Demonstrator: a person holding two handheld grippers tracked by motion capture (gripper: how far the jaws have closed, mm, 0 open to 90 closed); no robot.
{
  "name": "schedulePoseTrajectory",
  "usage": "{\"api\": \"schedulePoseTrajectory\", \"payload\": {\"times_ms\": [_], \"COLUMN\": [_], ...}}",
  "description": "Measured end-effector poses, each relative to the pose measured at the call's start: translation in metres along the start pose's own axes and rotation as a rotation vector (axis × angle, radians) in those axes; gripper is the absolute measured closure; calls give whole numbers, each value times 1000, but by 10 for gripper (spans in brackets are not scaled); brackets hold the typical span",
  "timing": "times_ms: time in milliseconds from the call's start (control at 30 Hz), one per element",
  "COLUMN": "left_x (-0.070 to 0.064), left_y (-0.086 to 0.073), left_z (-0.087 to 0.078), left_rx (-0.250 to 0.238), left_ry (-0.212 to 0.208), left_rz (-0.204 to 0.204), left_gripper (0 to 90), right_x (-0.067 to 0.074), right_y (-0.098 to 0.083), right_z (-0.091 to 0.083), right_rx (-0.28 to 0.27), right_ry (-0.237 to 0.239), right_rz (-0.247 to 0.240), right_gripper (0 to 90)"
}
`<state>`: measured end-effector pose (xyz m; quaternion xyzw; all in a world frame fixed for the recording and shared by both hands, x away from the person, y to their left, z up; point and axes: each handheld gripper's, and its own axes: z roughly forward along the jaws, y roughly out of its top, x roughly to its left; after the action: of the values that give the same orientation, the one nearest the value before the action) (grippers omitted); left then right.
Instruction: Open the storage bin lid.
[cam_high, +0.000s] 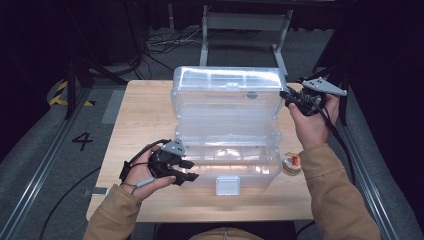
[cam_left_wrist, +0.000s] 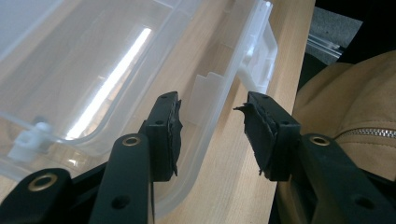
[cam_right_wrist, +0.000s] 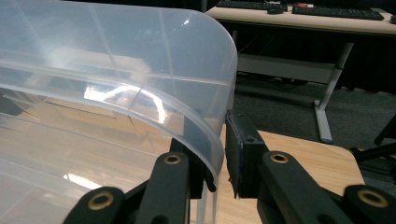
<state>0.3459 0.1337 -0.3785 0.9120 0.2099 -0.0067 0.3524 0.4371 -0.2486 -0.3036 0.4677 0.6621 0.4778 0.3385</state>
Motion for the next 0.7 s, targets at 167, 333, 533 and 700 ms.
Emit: {"api": "schedulePoseTrajectory", "payload": {"times_ms": [167, 333, 533, 700], "left_x": [2, 5, 7, 8], "left_y": [0, -3, -4, -4], "left_z": [15, 25, 34, 37], "left_rx": [23, 50, 82, 110], "left_ry": [-24, -54, -66, -66], "left_rz": [-8, -21, -17, -13], "left_gripper": [565, 598, 625, 643], "right_x": [-1, -4, -4, -5], "right_y": [1, 3, 4, 4], "right_z": [2, 4, 6, 6], "right_rx": [7, 14, 18, 23], "right_ry": [7, 16, 19, 26], "right_rz": [9, 19, 18, 15], "right_gripper": [785, 784, 784, 783]}}
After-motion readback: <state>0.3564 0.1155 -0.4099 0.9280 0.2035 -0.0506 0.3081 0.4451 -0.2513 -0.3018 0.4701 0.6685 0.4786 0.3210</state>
